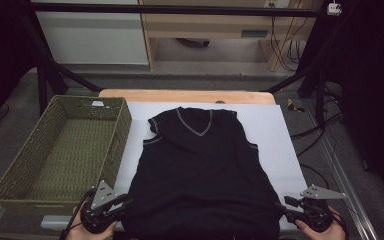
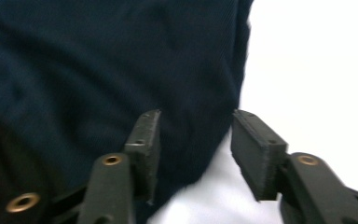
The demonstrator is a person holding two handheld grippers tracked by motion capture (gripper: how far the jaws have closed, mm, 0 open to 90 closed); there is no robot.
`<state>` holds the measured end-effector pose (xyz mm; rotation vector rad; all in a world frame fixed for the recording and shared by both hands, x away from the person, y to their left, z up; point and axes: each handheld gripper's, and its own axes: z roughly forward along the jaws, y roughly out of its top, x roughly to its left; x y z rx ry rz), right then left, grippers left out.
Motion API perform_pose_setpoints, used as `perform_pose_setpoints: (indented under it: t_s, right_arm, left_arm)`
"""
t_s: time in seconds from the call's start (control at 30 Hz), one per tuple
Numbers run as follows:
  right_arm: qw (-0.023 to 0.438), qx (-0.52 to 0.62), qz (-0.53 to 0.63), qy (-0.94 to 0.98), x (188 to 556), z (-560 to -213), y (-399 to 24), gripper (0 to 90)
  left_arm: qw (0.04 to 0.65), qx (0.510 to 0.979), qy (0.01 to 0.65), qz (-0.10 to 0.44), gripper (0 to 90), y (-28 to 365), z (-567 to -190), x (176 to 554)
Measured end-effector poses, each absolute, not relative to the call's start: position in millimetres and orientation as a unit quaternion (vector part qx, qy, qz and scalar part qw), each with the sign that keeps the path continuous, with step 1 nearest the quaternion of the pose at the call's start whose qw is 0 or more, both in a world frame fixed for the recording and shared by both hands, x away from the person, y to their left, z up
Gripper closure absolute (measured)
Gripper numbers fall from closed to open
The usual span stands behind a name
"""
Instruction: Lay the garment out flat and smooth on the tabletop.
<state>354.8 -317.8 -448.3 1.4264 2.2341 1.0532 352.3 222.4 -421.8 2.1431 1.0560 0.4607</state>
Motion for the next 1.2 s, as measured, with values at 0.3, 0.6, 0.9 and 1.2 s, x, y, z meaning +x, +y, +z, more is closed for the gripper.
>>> perform_pose_setpoints:
  t_s: [0.3,0.6,0.9,1.2]
  right_arm:
    - [0.155,0.487,0.354,0.783,388.3,-467.7,-297.9,48.3]
    - [0.136,0.479,0.346,0.795,399.0,-471.3,-289.5,86.3]
    - [0.155,0.479,0.38,0.776,391.4,-453.1,-299.5,87.0]
    - [0.158,0.482,0.402,0.762,387.1,-452.7,-299.6,41.2]
  left_arm:
    - [0.338,0.835,0.411,0.14,47.6,204.8,-463.7,378.2]
    - [0.303,0.854,0.401,0.137,87.2,198.9,-466.8,376.4]
    - [0.334,0.842,0.392,0.161,88.0,221.1,-427.1,342.4]
    - [0.314,0.85,0.401,0.138,87.2,214.7,-448.7,354.6]
